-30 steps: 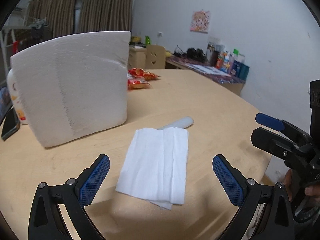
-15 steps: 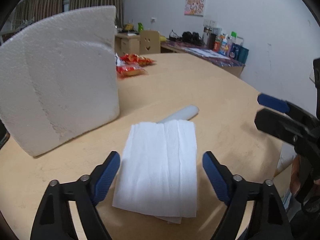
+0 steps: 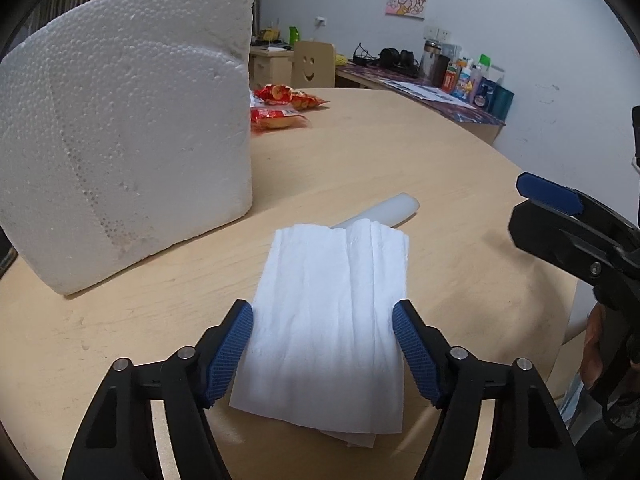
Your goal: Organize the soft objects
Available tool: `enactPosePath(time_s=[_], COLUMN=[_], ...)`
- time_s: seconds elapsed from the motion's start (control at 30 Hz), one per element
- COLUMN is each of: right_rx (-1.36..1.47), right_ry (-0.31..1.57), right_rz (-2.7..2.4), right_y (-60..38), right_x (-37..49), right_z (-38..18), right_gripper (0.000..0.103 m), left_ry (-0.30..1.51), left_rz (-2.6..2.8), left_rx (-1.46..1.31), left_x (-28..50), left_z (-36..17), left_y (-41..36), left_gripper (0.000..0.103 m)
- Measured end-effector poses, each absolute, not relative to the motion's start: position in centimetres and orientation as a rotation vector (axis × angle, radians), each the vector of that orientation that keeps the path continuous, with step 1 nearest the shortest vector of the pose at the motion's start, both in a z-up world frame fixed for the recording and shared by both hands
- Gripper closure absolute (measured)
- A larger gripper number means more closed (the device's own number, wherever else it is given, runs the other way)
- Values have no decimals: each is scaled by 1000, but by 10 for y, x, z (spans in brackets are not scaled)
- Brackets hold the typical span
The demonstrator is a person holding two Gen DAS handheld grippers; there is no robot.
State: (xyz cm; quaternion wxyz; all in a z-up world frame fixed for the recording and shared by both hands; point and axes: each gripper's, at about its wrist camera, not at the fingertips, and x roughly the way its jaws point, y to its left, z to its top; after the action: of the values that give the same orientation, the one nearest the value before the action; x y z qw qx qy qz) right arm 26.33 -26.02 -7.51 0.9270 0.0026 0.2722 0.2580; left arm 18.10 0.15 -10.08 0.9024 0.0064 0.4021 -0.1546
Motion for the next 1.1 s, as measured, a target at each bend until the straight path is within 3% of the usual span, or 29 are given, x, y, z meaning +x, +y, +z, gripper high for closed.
enactPosePath(time_s=[0.13, 0.3, 0.53, 0.63, 0.7, 1.1], right_rx=[-19, -55, -64, -88, -97, -101], right_ry=[569, 586, 611, 623, 633, 673], right_rz=[524, 507, 505, 505, 507, 542], right_y=[-257, -257, -250, -244, -241, -227], right_x=[267, 271, 277, 279, 281, 293], right_z=[-75, -75, -78, -80, -81, -82], right_gripper=[0, 0, 0, 0, 0, 0], left_ry=[836, 826, 819, 817, 819, 781], left_rz=[-313, -336, -364, -376, -370, -300], left_rx=[32, 41, 54, 57, 54, 2], left_x=[178, 171, 167, 164, 164, 158], left_z=[-102, -102, -102, -102, -103, -97], left_y=[3, 10, 11, 15, 18, 53], left_gripper=[45, 65, 67, 72, 82, 85])
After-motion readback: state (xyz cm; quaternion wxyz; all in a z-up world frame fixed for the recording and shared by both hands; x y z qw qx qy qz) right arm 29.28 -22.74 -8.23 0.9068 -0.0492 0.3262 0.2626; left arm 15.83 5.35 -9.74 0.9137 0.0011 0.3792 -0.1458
